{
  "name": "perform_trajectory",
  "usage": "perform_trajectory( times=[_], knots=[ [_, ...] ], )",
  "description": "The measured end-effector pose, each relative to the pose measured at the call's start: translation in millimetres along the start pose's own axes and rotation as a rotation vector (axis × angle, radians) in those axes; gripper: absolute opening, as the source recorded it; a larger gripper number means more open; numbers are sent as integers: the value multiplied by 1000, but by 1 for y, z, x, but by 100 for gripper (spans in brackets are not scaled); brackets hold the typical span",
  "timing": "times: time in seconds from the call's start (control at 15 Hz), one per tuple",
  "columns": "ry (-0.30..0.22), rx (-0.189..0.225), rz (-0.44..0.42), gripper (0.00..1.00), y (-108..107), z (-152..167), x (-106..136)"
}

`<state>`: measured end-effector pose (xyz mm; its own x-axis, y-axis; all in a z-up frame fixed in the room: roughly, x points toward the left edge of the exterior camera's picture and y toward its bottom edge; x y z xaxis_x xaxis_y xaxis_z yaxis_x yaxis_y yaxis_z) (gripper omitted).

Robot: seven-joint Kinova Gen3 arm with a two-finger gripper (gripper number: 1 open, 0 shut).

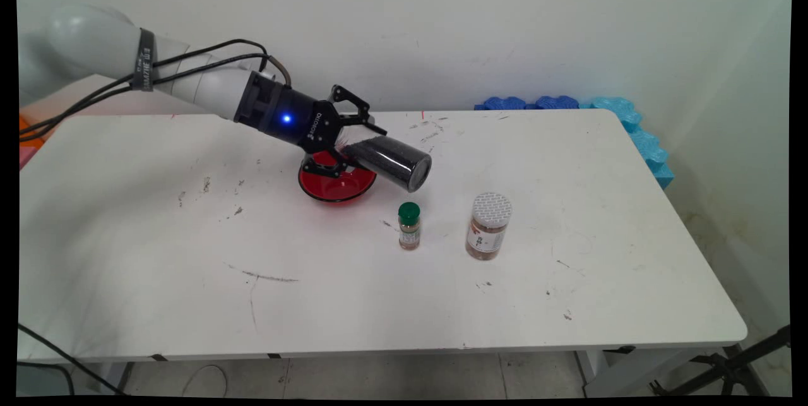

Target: Pour the black seasoning powder in the red bowl

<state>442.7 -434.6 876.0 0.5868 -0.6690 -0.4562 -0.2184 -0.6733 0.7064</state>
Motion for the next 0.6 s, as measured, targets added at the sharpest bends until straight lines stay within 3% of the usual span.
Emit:
perform_trajectory(
  times=[0.6],
  knots=[
    [-19,-22,-50,0,1,1,0]
  ],
)
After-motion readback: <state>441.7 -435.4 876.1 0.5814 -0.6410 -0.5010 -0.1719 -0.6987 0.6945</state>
